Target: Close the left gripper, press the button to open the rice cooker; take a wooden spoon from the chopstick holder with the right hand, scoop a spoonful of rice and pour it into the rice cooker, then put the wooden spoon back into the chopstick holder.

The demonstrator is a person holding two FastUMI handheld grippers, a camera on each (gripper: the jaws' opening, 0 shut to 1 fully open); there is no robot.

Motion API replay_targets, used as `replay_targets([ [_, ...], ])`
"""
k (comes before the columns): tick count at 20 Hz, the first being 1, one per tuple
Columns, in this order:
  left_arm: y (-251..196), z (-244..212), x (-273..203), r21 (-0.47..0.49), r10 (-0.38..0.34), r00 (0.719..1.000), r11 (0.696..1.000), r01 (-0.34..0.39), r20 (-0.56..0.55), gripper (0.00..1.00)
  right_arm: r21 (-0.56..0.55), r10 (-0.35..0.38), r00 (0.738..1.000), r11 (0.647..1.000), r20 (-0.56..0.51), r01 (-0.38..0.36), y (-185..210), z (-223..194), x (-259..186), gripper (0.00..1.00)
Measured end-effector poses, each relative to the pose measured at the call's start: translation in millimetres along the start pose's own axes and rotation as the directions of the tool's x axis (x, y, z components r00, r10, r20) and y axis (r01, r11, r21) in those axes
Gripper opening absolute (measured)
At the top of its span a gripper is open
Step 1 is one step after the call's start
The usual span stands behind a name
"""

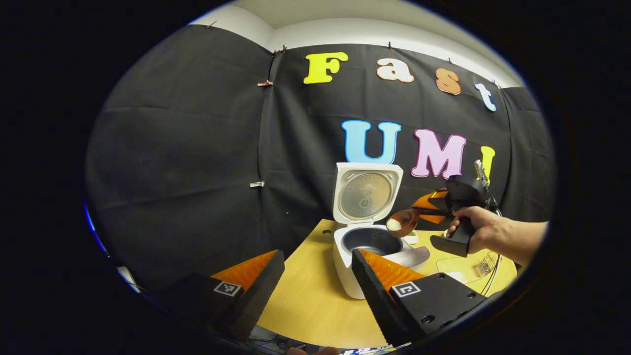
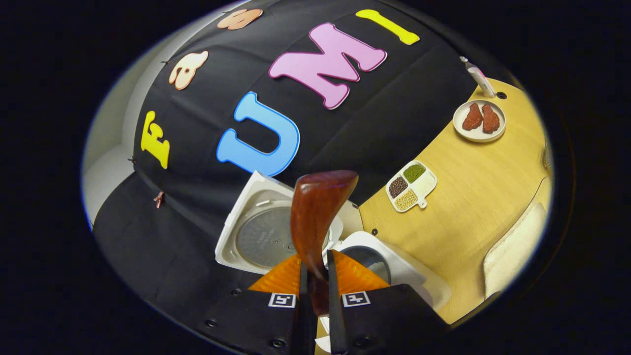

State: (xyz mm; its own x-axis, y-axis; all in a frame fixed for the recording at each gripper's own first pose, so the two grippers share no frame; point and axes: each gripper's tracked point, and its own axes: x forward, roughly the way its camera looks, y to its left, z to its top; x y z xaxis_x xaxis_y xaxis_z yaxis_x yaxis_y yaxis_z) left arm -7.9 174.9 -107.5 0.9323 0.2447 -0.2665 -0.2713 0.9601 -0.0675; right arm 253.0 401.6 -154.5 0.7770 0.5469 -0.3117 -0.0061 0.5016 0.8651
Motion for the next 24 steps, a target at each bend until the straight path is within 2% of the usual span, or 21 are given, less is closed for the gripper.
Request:
replay_targets([
  [1, 4.0, -2.4, 0.9, -0.001, 0.01, 1.0, 1.0, -0.01, -0.005, 0.95, -0.019, -0.013, 1.0, 1.0, -0.009, 0.013, -3.6, -7.3, 8.1, 0.19],
  [2, 7.7, -4.0, 2.1, -0.002, 0.017, 1.0, 1.0, -0.017, -0.01, 0.95, -0.055, -0.046, 0.999, 0.997, -0.003, 0.046, -12.7, -10.4, 16.7, 0.14],
  [4, 12.2, -10.8, 3.8, -0.002, 0.025, 1.0, 1.0, -0.025, -0.018, 0.95, -0.101, -0.086, 0.996, 0.991, 0.004, 0.086, -25.6, -14.2, 30.8, 0.11],
  [6, 16.5, -16.5, 6.0, -0.003, 0.037, 0.999, 0.999, -0.037, -0.03, 0.95, -0.167, -0.087, 0.996, 0.982, -0.003, 0.085, -28.3, -21.4, 41.7, 0.11],
  [8, 18.2, -22.6, 7.3, -0.01, 0.04, 0.998, 0.999, -0.04, -0.042, 0.95, -0.304, -0.089, 0.996, 0.949, 0.003, 0.085, -28.4, -23.2, 45.4, 0.11],
  [10, 19.6, -26.9, 9.1, -0.013, 0.042, 0.998, 0.999, -0.043, -0.051, 0.95, -0.476, -0.079, 0.997, 0.877, 0.0, 0.069, -23.0, -24.2, 47.7, 0.11],
  [12, 19.4, -29.6, 11.3, -0.008, 0.044, 0.998, 0.999, -0.045, -0.051, 0.95, -0.623, -0.038, 0.999, 0.782, -0.016, 0.02, -5.6, -31.7, 49.5, 0.11],
  [16, 19.2, -30.7, 15.2, -0.008, 0.044, 0.998, 0.999, -0.044, -0.05, 0.95, -0.801, 0.03, 0.998, 0.596, -0.047, -0.056, 24.5, -52.1, 48.2, 0.11],
  [18, 19.7, -32.3, 15.7, -0.014, 0.047, 0.998, 0.999, -0.047, -0.05, 0.95, -0.842, 0.046, 0.997, 0.533, -0.063, -0.078, 34.0, -61.1, 43.5, 0.11],
  [24, 23.5, -31.4, 12.5, -0.024, 0.047, 0.998, 0.999, -0.048, -0.044, 0.95, -0.92, 0.052, 0.994, 0.374, -0.101, -0.113, 41.0, -80.0, 47.7, 0.11],
])
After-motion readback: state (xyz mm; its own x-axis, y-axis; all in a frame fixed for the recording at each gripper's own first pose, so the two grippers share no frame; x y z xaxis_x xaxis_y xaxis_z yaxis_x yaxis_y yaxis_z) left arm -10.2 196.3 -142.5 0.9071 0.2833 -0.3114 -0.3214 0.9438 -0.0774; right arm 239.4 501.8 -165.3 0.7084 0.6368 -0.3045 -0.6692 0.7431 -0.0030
